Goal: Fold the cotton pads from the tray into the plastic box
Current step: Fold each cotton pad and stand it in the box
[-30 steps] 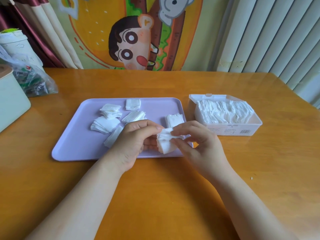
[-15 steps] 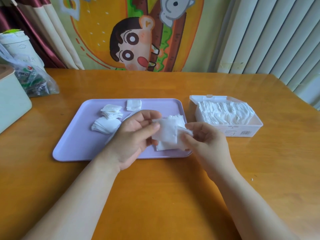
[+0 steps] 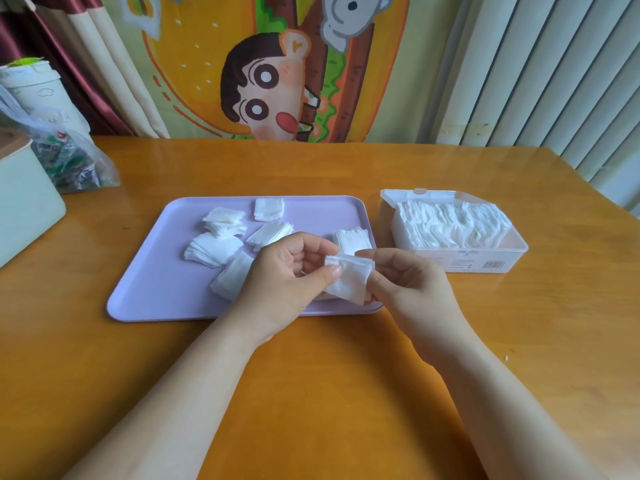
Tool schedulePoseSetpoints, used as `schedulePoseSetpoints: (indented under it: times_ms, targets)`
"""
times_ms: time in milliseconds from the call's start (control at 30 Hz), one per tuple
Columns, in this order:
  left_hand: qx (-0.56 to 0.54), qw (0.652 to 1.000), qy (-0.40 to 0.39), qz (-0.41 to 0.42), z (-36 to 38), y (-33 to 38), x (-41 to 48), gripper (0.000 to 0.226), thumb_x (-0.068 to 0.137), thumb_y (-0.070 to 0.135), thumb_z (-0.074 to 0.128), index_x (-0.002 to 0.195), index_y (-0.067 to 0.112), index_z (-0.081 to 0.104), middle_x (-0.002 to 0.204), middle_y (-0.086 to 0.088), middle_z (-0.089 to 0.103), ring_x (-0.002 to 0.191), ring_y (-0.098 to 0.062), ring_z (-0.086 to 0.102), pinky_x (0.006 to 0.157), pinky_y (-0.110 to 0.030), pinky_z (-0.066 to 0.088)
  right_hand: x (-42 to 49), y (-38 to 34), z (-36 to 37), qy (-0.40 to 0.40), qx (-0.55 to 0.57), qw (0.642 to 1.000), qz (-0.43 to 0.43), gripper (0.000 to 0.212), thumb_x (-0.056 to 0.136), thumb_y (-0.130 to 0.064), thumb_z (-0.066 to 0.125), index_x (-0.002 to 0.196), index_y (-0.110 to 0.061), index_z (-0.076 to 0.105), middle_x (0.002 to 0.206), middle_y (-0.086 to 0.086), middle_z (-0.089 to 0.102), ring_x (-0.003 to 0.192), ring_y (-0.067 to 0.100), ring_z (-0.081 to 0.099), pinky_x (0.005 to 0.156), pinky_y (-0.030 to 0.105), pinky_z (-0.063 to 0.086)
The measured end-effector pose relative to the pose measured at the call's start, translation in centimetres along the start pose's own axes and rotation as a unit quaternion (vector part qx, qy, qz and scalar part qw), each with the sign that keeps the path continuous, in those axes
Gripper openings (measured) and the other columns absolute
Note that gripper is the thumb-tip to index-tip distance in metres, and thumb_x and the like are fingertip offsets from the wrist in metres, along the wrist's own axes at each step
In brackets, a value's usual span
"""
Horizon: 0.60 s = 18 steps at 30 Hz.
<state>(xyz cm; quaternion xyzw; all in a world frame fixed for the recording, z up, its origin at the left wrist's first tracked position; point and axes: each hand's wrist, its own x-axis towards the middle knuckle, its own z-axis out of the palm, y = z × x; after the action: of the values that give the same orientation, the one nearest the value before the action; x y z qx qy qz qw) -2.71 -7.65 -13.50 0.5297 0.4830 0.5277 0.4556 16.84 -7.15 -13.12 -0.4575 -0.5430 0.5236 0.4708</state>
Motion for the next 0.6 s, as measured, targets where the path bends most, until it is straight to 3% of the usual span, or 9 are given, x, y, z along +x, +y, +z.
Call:
schedulePoseSetpoints:
  times_ms: [67,233,333,433,500,600]
  targets:
    - [0.021,1.0,0.001,0.005,-0.1,-0.2,0.1,0.023,0.088,0.0,0.08,0.101,0.019,0.077,0.098,-0.012,0.077,0.089,-0.02,0.071,0.076,-0.032,0.061,0.0,0.1,0.0,-0.001,0.0,1.0,-0.003,0.018,0.101,0.001,0.065,0.11,-0.008,0.077,0.086,0.005,0.081,0.069,0.014,0.071,0.066,0.021,0.056]
    - [0.008,1.0,0.016,-0.008,0.2,-0.3,0.1,0.02,0.09,-0.001,0.077,0.101,0.015,0.075,0.095,-0.019,0.076,0.088,-0.032,0.073,0.07,-0.03,0.06,-0.1,0.1,0.1,-0.016,-0.019,1.0,-0.013,0.016,0.104,-0.007,0.063,0.108,-0.009,0.079,0.089,0.011,0.08,0.077,0.016,0.072,0.07,0.024,0.056]
    - [0.03,0.999,0.022,-0.009,0.3,-0.4,0.1,0.019,0.09,0.003,0.079,0.099,0.018,0.075,0.093,-0.021,0.074,0.091,-0.039,0.072,0.076,-0.043,0.064,-0.4,-0.4,0.3,-0.031,-0.006,0.999,-0.013,0.016,0.101,-0.022,0.071,0.104,-0.011,0.081,0.093,0.016,0.08,0.081,0.019,0.072,0.073,0.029,0.059]
    - [0.102,0.994,0.028,0.023,-0.1,-0.6,0.3,0.021,0.089,0.005,0.078,0.098,0.024,0.075,0.092,-0.007,0.075,0.086,-0.023,0.072,0.079,-0.032,0.061,-0.3,0.1,0.5,0.005,-0.066,0.998,-0.015,0.017,0.089,-0.021,0.086,0.104,-0.019,0.079,0.086,0.008,0.079,0.077,0.016,0.071,0.073,0.032,0.057]
    - [0.209,0.976,0.045,0.047,-1.0,-0.9,0.7,0.022,0.09,0.011,0.077,0.104,0.027,0.073,0.097,0.009,0.074,0.089,-0.006,0.068,0.081,-0.024,0.056,0.0,0.7,0.4,0.076,-0.137,0.987,-0.031,0.018,0.091,-0.013,0.08,0.105,-0.024,0.078,0.082,-0.002,0.077,0.075,0.012,0.07,0.072,0.026,0.055]
    - [0.36,0.932,0.031,0.016,-1.8,-1.4,0.9,0.034,0.092,0.032,0.076,0.124,0.029,0.067,0.119,0.016,0.065,0.104,-0.003,0.061,0.092,-0.028,0.052,0.2,1.0,0.0,0.154,-0.176,0.97,-0.064,0.024,0.095,-0.011,0.07,0.112,-0.027,0.075,0.081,-0.011,0.073,0.072,0.002,0.065,0.068,0.013,0.048]
